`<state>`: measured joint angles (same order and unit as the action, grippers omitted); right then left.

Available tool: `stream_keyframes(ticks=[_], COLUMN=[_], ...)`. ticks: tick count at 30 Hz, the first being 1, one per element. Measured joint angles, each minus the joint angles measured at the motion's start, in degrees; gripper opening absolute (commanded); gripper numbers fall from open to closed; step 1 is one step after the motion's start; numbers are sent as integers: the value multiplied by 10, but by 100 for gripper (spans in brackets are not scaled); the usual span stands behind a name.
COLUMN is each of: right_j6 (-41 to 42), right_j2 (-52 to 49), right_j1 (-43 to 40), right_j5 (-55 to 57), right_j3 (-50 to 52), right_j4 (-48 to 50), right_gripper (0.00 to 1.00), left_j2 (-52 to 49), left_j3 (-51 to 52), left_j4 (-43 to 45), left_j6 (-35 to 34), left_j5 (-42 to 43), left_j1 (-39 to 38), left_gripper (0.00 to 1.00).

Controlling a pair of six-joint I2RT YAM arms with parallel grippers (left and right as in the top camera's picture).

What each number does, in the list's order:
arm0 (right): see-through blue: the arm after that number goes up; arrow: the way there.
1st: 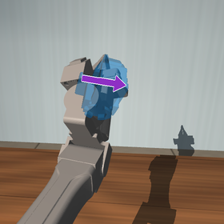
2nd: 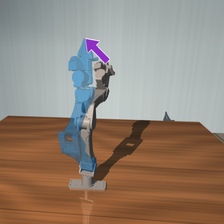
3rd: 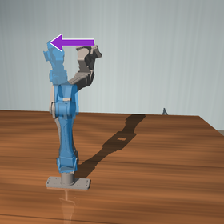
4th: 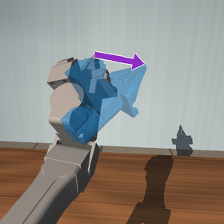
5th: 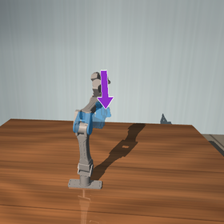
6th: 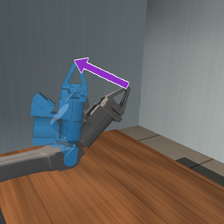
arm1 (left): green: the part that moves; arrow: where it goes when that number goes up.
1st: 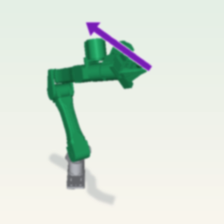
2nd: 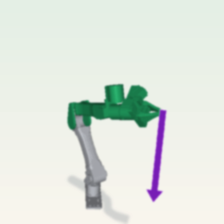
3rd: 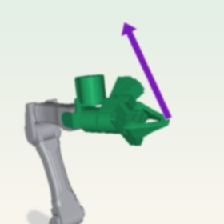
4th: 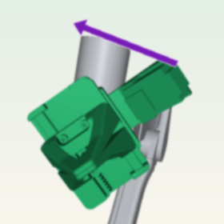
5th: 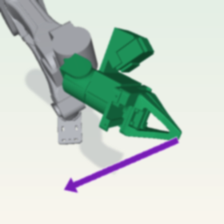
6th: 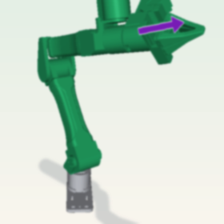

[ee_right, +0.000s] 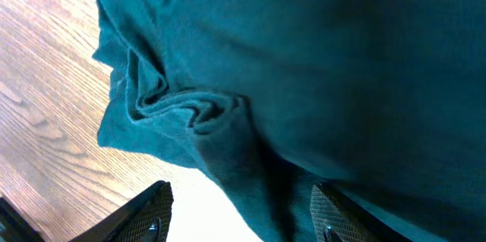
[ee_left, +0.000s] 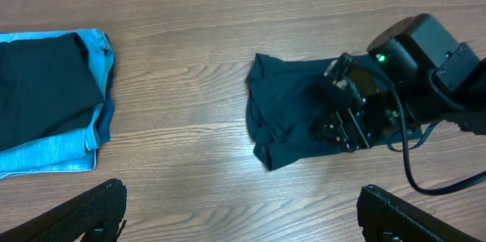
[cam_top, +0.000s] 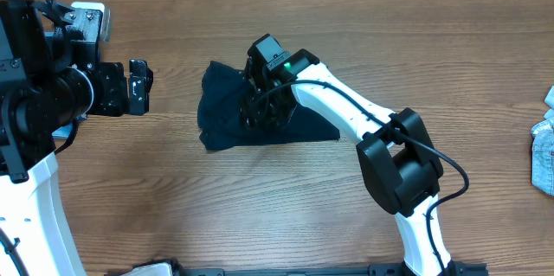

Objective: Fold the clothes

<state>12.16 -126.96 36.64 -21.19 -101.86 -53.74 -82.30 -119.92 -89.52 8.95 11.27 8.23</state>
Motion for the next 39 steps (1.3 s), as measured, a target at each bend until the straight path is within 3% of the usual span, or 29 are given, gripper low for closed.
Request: stream_keyframes(ticks=[3, 8, 14, 24, 25, 27, 39], right_j6=[-3, -12, -17, -24, -26, -29, -32], right_j2=[-3, -6, -10, -10, -10, -10, -10], right_j1=[4, 9, 27, 72, 78, 91, 91], right_j5=[0, -2, -36, -89, -94, -100, -84], right_j3=[0, 0, 0, 0, 0, 0, 0], right_j4=[0, 5, -10, 0, 9, 27, 46], right_gripper=[51, 24, 10, 10, 11, 36, 40], left_j2=[0, 0, 0, 0, 0, 0, 0], left_j3=[0, 0, 0, 0, 0, 0, 0], left_j4=[0, 0, 0, 0, 0, 0, 0], left_j6=[0, 0, 0, 0, 0, 0, 0], left_j5=[0, 0, 0, 0, 0, 0, 0], left_j1=[0, 0, 0, 0, 0, 0, 0], left_gripper=[100, 100, 100, 100, 100, 100, 100])
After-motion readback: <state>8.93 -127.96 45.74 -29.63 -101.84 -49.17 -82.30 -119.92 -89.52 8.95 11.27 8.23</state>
